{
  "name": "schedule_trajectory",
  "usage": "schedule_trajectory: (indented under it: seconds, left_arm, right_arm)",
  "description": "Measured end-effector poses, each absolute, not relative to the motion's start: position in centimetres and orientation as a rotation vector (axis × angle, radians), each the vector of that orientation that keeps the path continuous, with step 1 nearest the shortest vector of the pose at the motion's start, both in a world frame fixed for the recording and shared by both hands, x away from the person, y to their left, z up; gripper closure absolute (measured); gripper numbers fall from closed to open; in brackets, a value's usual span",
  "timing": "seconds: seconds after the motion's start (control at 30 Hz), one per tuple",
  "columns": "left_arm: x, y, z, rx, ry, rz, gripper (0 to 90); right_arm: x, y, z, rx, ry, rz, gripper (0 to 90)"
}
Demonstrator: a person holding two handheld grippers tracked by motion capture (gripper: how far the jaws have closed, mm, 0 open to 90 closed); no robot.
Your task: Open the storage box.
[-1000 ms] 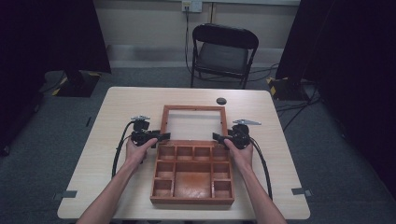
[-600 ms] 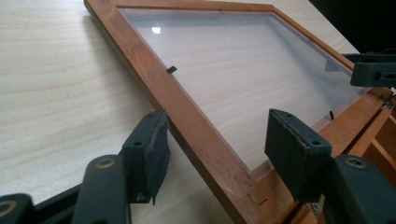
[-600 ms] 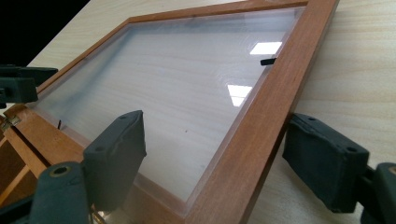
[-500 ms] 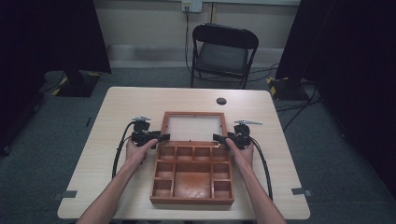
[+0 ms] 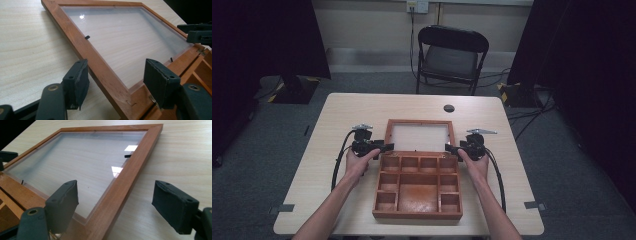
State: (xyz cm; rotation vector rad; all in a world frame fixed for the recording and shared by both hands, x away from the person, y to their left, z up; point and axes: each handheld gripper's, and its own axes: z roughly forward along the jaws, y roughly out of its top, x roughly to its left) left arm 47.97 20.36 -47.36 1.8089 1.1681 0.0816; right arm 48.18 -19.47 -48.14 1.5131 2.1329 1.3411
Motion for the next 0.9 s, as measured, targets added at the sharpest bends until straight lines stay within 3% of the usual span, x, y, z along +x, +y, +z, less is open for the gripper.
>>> schedule_trajectory:
  seconds: [0.47, 0.63, 0.67, 0.9]
  left_arm:
    - [45.2, 22.6, -45.7, 1.828, 1.159, 0.16, 29.8]
    - [44.4, 23.5, -45.5, 1.847, 1.154, 0.2, 28.4]
    - [43.8, 23.9, -45.3, 1.877, 1.163, 0.258, 27.5]
    - [42.0, 25.4, -45.1, 1.906, 1.167, 0.258, 27.3]
  right_arm:
    - [45.4, -22.7, -45.1, 1.435, 2.087, 1.311, 19.1]
    - [44.2, -23.5, -45.1, 1.427, 2.092, 1.296, 18.4]
    - [43.5, -23.8, -45.2, 1.427, 2.108, 1.288, 17.4]
    - [41.7, -25.1, -44.9, 1.418, 2.143, 1.251, 15.5]
